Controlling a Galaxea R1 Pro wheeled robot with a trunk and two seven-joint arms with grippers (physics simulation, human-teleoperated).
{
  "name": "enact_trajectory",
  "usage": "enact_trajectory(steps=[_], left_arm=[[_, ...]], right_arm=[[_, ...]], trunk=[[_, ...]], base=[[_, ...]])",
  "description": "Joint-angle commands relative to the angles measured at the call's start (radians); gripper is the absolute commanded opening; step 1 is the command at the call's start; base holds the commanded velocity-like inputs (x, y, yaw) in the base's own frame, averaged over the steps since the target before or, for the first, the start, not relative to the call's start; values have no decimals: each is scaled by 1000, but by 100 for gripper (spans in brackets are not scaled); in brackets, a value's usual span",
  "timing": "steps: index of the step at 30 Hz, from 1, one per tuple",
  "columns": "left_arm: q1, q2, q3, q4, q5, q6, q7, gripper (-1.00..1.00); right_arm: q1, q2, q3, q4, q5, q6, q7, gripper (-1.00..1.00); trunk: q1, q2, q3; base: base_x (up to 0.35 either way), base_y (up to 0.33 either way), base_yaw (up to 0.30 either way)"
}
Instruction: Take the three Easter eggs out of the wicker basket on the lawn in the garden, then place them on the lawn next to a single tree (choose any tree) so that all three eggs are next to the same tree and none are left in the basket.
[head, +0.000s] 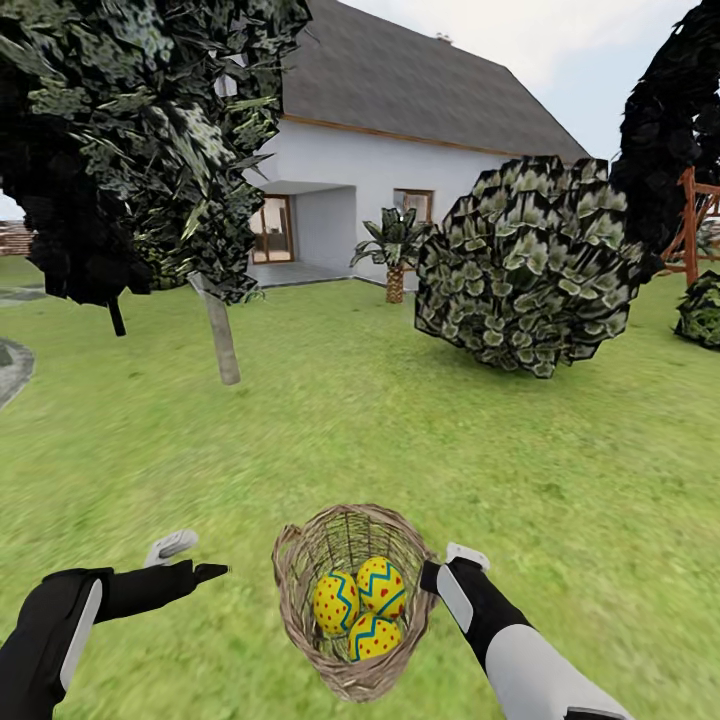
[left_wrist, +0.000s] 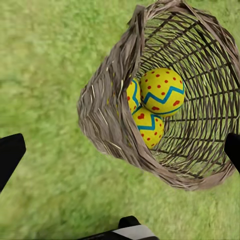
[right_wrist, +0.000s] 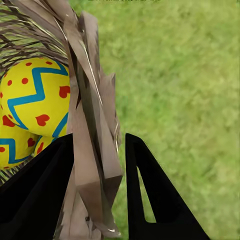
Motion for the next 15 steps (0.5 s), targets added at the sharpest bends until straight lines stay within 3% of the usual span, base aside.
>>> enact_trajectory(steps=[1,15], left_arm=[[-1,0,1,0,-3,6,-6,100],[-1,0,1,0,-3,6,-6,100]], right_arm=[[-1,1,-2,-3,-14,1,-6,-100],[-1,1,-2,-3,-14,1,-6,-100]], trunk=[[1,-2,-2],[1,-2,-2]], base=[[234,201,166],[234,201,157]])
